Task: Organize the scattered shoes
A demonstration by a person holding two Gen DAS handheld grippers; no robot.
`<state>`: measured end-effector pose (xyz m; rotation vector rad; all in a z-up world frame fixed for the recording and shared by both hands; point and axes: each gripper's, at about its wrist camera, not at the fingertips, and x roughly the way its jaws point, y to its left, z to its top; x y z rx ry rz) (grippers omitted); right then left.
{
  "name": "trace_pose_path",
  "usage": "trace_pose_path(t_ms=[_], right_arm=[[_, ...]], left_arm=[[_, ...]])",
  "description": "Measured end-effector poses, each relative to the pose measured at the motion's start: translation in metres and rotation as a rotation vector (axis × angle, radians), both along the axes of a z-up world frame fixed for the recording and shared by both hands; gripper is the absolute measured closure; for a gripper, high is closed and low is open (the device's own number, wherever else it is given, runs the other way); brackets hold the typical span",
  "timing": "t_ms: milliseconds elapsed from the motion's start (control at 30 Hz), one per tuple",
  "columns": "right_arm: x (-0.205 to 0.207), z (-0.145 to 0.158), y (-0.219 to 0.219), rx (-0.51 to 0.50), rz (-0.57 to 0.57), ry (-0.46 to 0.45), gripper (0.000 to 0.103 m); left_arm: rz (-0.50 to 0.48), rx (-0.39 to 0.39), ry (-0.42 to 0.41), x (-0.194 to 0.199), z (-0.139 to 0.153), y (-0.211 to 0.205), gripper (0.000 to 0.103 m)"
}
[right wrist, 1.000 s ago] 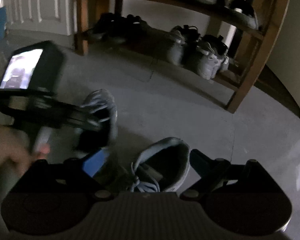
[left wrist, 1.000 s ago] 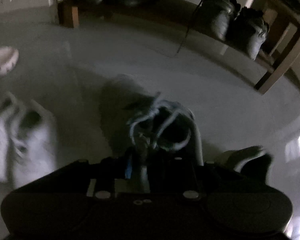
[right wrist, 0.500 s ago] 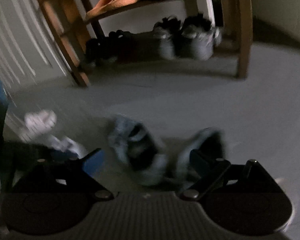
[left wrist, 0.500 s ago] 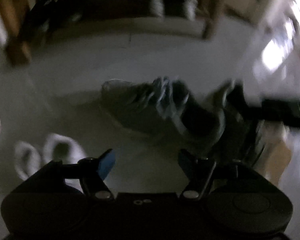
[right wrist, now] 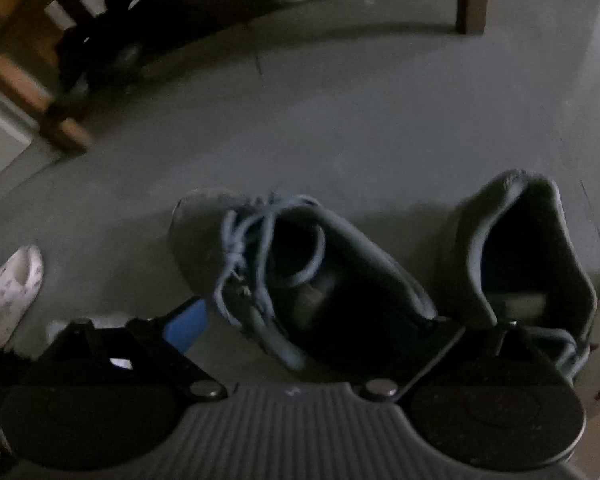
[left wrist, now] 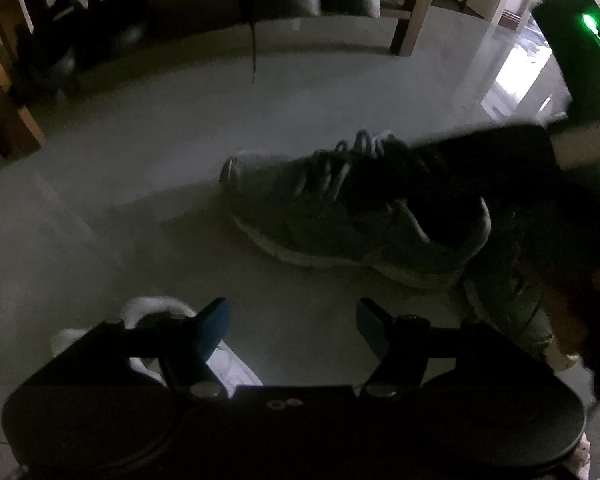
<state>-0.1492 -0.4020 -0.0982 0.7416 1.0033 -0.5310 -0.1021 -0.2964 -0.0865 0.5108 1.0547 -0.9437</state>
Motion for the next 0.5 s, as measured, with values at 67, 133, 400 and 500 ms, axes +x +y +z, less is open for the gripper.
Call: trace_pose_path(t_ms=[67,133,400,500], right_arm=[[0.014,-0.008,-0.005,0.047,-0.036,0.012,0.006],[0.023,-0.013,-0.007,0.072,-0.065,0.021,0.006],[0.012,-0.012,-0.002,-0.028,-0.058,-0.015,0.055],[0.004,-0.007,0.000,-0.006,-0.041,-0.059,0.074]], left_arm=[[0.004,-0.002,0.020,0.005,-0.005,0.002,0.034],[0.013,-0.001,0.027,0.008,-0.006,0.003,0.034],[0.039,-0.006,0.034,0.010,-0.004,0.011,0.034],[0.048,-0.008,0.039,0.005,-0.001,0.011,0.033]])
